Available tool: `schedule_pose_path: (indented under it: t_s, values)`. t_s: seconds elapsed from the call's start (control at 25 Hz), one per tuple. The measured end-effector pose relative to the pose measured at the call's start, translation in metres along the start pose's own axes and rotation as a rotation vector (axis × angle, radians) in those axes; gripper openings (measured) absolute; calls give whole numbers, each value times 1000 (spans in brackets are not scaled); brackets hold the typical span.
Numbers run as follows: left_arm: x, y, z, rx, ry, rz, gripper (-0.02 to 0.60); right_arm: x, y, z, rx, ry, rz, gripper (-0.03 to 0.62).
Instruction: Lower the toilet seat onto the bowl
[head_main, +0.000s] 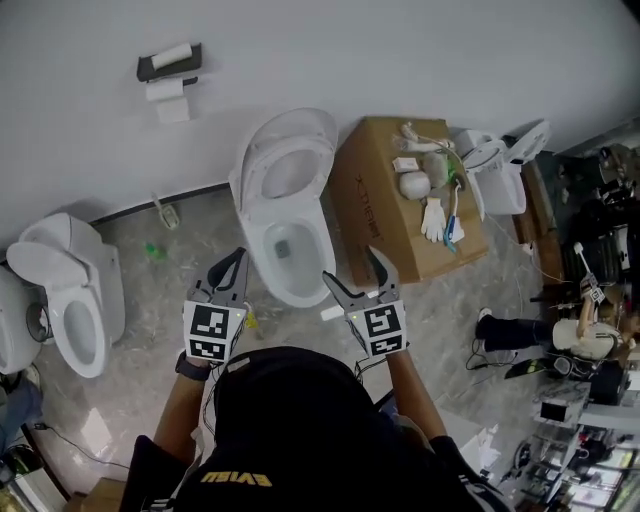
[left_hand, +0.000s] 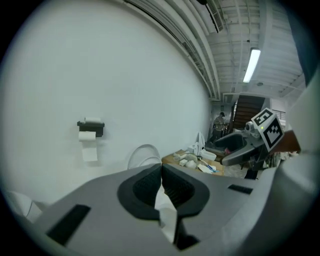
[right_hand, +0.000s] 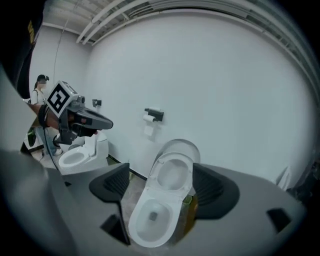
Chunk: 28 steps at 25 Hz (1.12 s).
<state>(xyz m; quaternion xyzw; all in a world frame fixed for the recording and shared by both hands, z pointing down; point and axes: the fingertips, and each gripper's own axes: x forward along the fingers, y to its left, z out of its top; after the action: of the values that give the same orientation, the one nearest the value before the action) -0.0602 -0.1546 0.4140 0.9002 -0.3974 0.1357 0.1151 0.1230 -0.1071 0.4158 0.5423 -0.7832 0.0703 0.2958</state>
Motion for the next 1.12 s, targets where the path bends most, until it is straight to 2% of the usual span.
schedule_pose_path:
  t_s: [0.16,0.4,0.56,0.76,0.88,0.96,1.12]
  values:
    - [20,24,-3,-12,-1,-23,12,31,-2,4,-73,53,12,394]
    - [39,35,-11,-45,14,-28,12,80,-28,12,-144,80,13,394]
    - [46,47,-18,-51,-1,19,12,120,-34,8,-240,92,45,394]
    - [38,47,-25,-125,-21,86,12,161,-45,-1,-396,141,96,385]
    - [34,50,-27,-160,-22,131,12,186,-53,-2,-464,164,119,353]
    - [29,48,-26,-176,-32,145,12,204,-60,-3,-509,180,118,348]
    - [23,43,-24,-158,-35,141,12,248,-80,9,-591,194,84,323]
